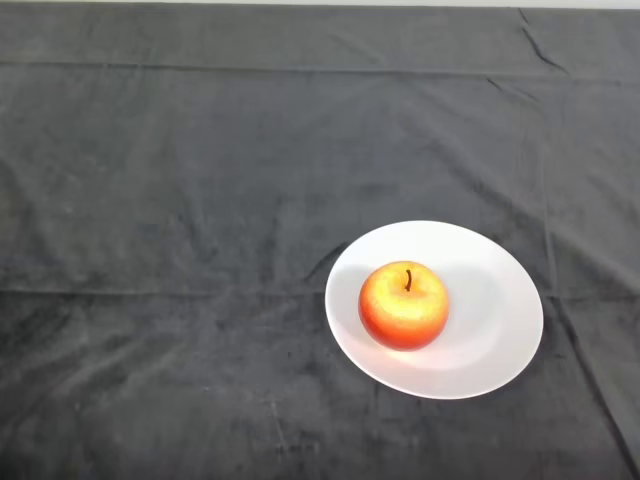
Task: Move the apple to the plate
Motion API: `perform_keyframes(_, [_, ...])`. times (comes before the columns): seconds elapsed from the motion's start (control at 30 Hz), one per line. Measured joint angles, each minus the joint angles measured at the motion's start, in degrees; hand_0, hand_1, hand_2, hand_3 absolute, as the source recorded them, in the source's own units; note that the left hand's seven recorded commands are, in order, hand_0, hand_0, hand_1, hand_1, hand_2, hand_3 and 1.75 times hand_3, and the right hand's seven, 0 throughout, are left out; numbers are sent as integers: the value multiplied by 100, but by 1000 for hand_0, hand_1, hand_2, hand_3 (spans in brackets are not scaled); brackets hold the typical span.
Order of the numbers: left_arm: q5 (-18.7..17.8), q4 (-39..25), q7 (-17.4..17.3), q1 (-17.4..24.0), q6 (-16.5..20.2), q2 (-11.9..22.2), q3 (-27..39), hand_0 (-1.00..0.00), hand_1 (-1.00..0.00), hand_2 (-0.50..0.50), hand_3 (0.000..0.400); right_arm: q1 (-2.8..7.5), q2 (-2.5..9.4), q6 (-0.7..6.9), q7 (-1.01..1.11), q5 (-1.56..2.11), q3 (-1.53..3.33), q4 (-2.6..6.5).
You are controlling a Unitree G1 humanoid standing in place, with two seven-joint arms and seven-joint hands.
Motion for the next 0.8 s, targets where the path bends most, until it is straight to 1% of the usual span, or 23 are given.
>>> perform_keyframes(0.17, [14,0,2,0,2,0,14,0,0,0,0,0,0,0,0,0,0,0])
perform_keyframes(0.23, [115,0,3,0,3,0,50,0,0,0,0,0,0,0,0,0,0,0])
perform_keyframes(0.47, [136,0,12,0,7,0,171,0,0,0,0,0,0,0,0,0,0,0])
perform_keyframes(0.6, [227,0,18,0,8,-1,172,0,0,0,0,0,0,1,0,0,0,0])
perform_keyframes(0.8, [239,0,33,0,13,-1,178,0,0,0,0,0,0,1,0,0,0,0])
